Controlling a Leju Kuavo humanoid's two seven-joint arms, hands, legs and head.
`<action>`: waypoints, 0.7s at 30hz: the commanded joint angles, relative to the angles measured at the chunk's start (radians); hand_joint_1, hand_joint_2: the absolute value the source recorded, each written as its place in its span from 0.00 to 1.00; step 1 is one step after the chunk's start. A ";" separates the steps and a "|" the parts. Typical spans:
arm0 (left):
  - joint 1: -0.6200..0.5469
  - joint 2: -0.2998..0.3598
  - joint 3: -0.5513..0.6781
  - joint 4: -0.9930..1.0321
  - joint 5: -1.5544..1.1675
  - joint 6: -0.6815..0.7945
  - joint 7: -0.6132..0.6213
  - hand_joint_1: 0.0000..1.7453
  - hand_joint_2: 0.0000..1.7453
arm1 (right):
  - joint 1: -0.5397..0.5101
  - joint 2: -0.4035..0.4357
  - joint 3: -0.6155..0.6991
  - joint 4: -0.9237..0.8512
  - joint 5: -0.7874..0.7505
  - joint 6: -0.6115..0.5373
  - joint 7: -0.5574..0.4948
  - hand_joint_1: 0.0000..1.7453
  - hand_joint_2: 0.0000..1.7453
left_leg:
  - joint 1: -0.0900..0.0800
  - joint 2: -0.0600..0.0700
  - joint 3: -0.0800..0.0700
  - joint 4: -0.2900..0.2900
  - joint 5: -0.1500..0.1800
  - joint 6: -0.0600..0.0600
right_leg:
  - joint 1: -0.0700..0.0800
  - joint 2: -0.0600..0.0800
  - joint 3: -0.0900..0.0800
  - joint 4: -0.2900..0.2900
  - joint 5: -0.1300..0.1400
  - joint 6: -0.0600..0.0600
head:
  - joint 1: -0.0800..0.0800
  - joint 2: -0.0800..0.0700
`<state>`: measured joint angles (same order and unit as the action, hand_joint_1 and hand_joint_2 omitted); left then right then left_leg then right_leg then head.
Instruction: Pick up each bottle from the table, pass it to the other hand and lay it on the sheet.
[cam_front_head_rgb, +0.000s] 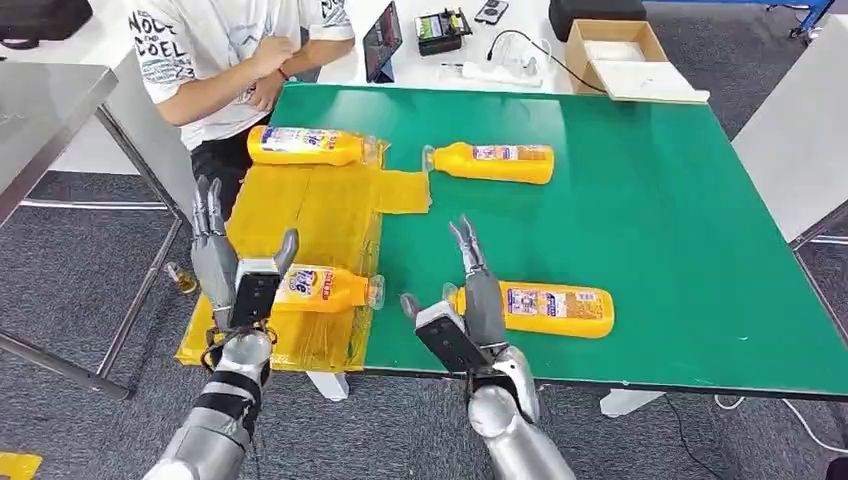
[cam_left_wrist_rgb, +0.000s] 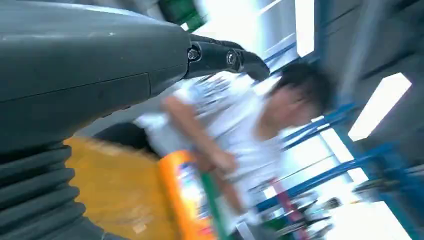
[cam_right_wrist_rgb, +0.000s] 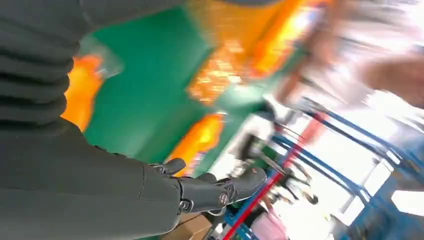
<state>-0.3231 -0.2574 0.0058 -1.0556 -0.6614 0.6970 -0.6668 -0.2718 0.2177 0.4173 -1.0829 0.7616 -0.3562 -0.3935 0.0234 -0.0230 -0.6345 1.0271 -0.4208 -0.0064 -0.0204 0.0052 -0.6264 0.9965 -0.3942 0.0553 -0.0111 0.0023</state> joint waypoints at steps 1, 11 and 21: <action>0.148 -0.048 -0.039 -0.358 -0.050 0.001 -0.031 0.00 1.00 | -0.146 -0.171 -0.011 0.228 0.057 0.065 0.054 0.00 1.00 | 0.000 0.003 0.002 0.000 -0.002 0.002 | 0.000 0.001 0.002 -0.002 0.000 -0.001 | 0.000 0.000; 0.170 -0.018 -0.125 -0.279 0.074 0.001 -0.031 0.00 1.00 | -0.140 -0.361 -0.031 0.134 0.066 0.233 0.105 0.00 1.00 | -0.001 -0.001 0.000 -0.001 -0.001 0.003 | -0.001 -0.002 0.001 -0.002 -0.001 -0.001 | 0.000 0.000; 0.166 -0.017 -0.128 -0.264 0.081 0.001 -0.031 0.00 1.00 | -0.133 -0.368 -0.026 0.116 0.059 0.245 0.096 0.00 1.00 | -0.002 0.001 -0.001 0.000 -0.001 0.001 | -0.001 0.000 -0.001 -0.001 0.000 -0.001 | 0.000 0.000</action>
<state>-0.1378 -0.3040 -0.0927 -1.3809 -0.5901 0.6985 -0.6668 -0.3740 -0.1152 0.3849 -0.9705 0.8240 -0.1259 -0.2956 0.0224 -0.0226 -0.6375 1.0276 -0.4218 -0.0058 -0.0209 0.0052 -0.6290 0.9957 -0.3938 0.0561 -0.0114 0.0023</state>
